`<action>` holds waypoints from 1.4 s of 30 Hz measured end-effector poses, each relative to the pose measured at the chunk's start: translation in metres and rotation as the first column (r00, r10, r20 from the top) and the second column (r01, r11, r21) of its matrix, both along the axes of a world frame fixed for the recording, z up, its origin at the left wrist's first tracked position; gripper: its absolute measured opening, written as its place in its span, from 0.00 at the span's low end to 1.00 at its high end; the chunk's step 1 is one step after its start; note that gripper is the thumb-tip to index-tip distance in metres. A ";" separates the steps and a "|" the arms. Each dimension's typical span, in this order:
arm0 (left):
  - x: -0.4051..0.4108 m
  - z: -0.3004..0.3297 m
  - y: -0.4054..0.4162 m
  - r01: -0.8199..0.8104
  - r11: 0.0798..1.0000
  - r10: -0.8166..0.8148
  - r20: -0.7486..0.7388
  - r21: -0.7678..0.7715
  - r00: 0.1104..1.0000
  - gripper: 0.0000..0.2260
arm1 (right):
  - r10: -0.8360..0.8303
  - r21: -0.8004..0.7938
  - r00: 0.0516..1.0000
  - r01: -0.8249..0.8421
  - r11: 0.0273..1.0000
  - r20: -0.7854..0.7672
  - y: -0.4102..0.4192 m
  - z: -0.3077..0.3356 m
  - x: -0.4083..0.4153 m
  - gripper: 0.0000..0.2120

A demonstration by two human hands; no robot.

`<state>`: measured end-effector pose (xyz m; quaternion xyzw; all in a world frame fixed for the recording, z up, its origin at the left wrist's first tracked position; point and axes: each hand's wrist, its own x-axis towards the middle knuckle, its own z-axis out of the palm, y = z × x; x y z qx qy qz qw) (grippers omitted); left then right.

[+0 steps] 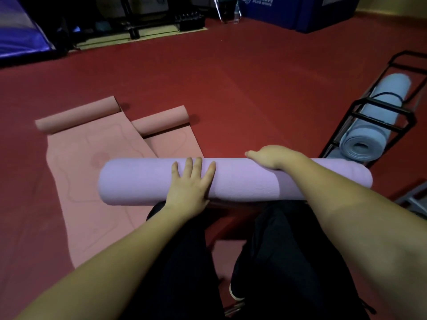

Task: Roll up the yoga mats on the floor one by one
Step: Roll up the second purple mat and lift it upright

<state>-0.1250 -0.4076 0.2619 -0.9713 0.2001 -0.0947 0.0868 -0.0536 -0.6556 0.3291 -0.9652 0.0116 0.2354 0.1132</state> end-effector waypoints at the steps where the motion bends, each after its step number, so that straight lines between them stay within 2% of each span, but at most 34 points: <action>1: 0.000 0.002 0.000 0.010 1.000 -0.010 0.011 -0.006 1.000 0.49 | 0.000 0.005 1.000 0.000 1.000 0.002 0.000 0.002 -0.001 0.33; 4: -0.001 0.014 0.001 0.051 0.999 -0.051 0.056 -0.011 0.997 0.50 | -0.014 0.024 1.000 0.014 1.000 0.008 -0.004 0.009 -0.004 0.33; 7: -0.006 0.032 0.003 0.101 0.995 -0.100 0.106 -0.004 0.989 0.47 | 0.002 0.034 1.000 -0.002 0.999 -0.009 -0.005 0.021 -0.008 0.31; 13: -0.026 0.059 0.012 0.121 0.992 -0.115 0.130 -0.042 0.985 0.46 | 0.104 0.010 0.990 -0.104 0.995 -0.095 -0.002 0.045 -0.016 0.23; 16: -0.034 0.062 0.016 0.110 0.993 -0.106 0.076 -0.052 0.991 0.47 | 0.166 0.018 0.974 -0.166 0.986 -0.152 0.000 0.042 -0.017 0.20; 20: -0.035 0.058 0.016 0.099 0.995 -0.101 -0.068 -0.025 0.993 0.48 | 0.156 0.029 0.969 -0.153 0.988 -0.193 -0.002 0.023 -0.021 0.20; 21: -0.032 0.060 0.015 0.096 0.995 -0.098 -0.101 -0.022 0.990 0.48 | 0.127 0.019 0.980 -0.126 0.992 -0.154 -0.003 0.020 -0.020 0.20; 23: -0.022 0.065 0.012 0.085 0.996 -0.085 -0.195 -0.012 0.977 0.49 | 0.082 0.014 0.996 -0.082 0.997 0.020 -0.008 0.012 -0.016 0.19; 26: -0.002 0.075 0.009 0.072 0.997 -0.075 -0.333 -0.022 0.940 0.50 | 0.052 0.048 0.936 -0.073 0.996 0.348 -0.012 0.006 -0.019 0.21; 28: 0.011 0.080 0.009 0.035 0.996 -0.068 -0.434 -0.084 0.898 0.50 | 0.063 0.029 0.898 -0.084 0.996 0.436 -0.013 0.003 -0.029 0.21; 30: 0.026 0.083 0.007 -0.016 0.990 -0.065 -0.545 -0.142 0.836 0.49 | 0.087 0.008 0.886 -0.101 0.995 0.455 -0.013 -0.004 -0.038 0.21; 32: 0.043 0.087 0.003 -0.079 0.982 -0.056 -0.668 -0.170 0.742 0.45 | 0.066 0.022 0.901 -0.083 0.996 0.429 -0.013 -0.010 -0.047 0.24; 34: 0.059 0.087 0.002 -0.135 0.972 -0.063 -0.772 -0.190 0.633 0.43 | 0.074 -0.032 0.906 -0.067 0.997 0.416 -0.008 -0.015 -0.052 0.29; 37: 0.073 0.081 0.001 -0.208 0.948 -0.098 -0.843 -0.241 0.529 0.42 | 0.086 -0.110 0.895 -0.042 0.993 0.438 -0.005 -0.019 -0.051 0.31; 39: 0.074 0.077 0.001 -0.205 0.942 -0.114 -0.826 -0.267 0.552 0.42 | 0.053 -0.089 0.907 -0.017 0.996 0.418 -0.006 -0.019 -0.045 0.32; 40: 0.072 0.074 0.002 -0.171 0.948 -0.114 -0.786 -0.269 0.608 0.43 | 0.044 -0.083 0.915 -0.011 0.996 0.401 -0.007 -0.020 -0.042 0.32; 42: 0.061 0.068 0.004 -0.069 0.966 -0.104 -0.624 -0.247 0.775 0.45 | 0.028 -0.072 0.929 -0.002 0.997 0.368 -0.010 -0.022 -0.035 0.34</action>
